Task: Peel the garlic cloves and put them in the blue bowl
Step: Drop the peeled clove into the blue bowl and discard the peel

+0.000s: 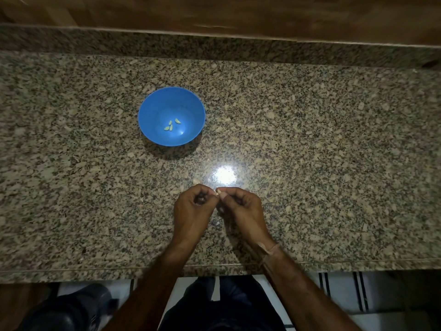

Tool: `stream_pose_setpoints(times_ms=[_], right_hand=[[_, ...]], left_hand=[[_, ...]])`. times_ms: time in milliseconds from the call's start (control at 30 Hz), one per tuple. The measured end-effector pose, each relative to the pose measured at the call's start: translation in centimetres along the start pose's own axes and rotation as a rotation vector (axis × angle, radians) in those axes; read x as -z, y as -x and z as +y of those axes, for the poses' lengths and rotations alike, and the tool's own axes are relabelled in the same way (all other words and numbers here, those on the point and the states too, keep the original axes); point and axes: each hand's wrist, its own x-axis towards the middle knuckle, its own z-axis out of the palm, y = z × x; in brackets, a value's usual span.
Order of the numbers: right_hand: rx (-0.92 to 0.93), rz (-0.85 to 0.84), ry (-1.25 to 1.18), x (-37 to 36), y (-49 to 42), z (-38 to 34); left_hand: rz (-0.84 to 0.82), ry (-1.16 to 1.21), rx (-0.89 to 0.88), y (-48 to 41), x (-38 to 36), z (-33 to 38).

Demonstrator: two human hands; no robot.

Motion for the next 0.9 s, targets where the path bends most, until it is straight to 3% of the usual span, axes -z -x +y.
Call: stream_pose_setpoints(times_ms=[267, 700, 900], right_hand=[[-0.167, 0.008, -0.108, 0.4, -0.5, -0.8], [-0.021, 0.016, 0.102, 1.0, 0.2, -1.5], [0.014, -0.029, 0.087, 0.4, 0.5, -1.8]], left_hand=[[0.032, -0.181, -0.057, 0.1, 0.1, -0.4], [0.098, -0.370, -0.158, 0.0, 0.2, -0.9], [0.035, -0.185, -0.284, 0.5, 0.7, -1.0]])
